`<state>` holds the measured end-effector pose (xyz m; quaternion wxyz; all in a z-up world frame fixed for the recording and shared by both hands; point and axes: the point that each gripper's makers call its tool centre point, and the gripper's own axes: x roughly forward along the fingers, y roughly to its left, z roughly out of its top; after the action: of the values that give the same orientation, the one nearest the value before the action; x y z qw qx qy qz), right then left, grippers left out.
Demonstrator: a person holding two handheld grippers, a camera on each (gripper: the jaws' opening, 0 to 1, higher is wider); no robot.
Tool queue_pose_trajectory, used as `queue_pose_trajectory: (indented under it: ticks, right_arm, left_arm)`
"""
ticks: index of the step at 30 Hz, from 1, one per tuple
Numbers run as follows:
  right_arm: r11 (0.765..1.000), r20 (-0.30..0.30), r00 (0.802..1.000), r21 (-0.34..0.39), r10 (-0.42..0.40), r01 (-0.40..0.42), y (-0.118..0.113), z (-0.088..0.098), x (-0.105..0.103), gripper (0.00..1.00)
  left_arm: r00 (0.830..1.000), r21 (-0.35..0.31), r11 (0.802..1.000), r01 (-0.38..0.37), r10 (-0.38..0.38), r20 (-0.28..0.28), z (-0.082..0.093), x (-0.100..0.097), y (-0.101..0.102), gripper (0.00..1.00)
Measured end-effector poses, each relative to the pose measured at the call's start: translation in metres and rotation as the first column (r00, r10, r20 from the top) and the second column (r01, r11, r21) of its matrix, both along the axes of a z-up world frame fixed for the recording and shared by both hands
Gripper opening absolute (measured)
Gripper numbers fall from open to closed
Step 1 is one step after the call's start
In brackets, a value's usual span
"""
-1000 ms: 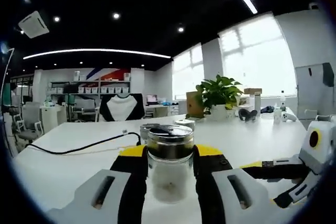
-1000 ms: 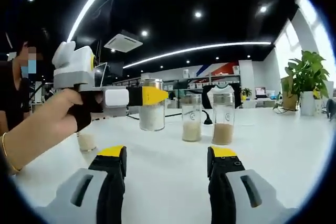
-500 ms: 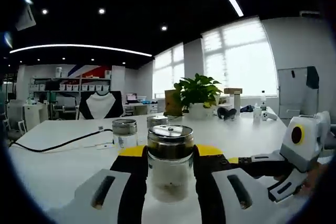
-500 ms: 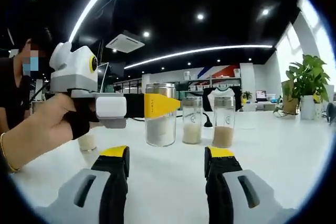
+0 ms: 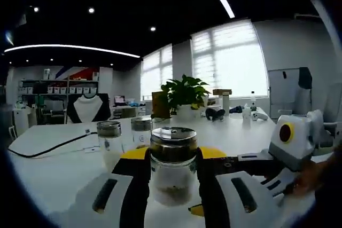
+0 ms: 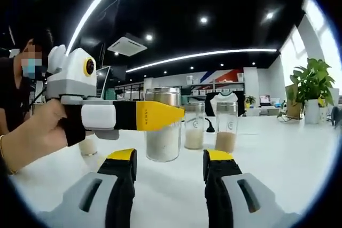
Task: Rotate the seasoning bottle until the label or dispensing opening points toward the visible target arrow and the bottle remains upright within the marked orientation range
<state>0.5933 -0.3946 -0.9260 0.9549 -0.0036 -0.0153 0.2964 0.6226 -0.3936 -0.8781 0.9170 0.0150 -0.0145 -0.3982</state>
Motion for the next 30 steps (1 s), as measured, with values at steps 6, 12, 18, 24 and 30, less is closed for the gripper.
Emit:
queue_pose_trajectory:
  ticks: [6,12,18,24,30]
  right_arm:
    - [1.0,-0.003,1.0,0.005,0.014,-0.014,0.003,-0.001,-0.002,0.46]
    - [1.0,-0.007,1.0,0.009,0.02,-0.02,0.005,-0.001,-0.002,0.45]
    - [1.0,-0.006,1.0,0.007,0.029,-0.029,0.007,-0.001,-0.003,0.45]
    - [0.999,-0.003,1.0,0.006,0.031,-0.031,0.007,-0.001,-0.004,0.43]
    - [0.999,-0.008,0.999,0.009,0.032,-0.032,0.008,-0.001,-0.004,0.43]
  left_arm:
    - [0.999,0.005,0.999,0.035,-0.035,-0.004,-0.003,-0.002,-0.004,0.35]
    - [0.996,-0.01,0.996,0.091,-0.091,-0.011,-0.004,-0.009,-0.01,0.35]
    - [0.992,-0.012,0.992,0.128,-0.128,-0.016,-0.007,-0.014,-0.012,0.35]
    - [0.988,-0.012,0.988,0.154,-0.154,-0.018,-0.007,-0.019,-0.015,0.35]
    - [0.983,-0.027,0.983,0.183,-0.183,-0.018,-0.005,-0.023,-0.018,0.35]
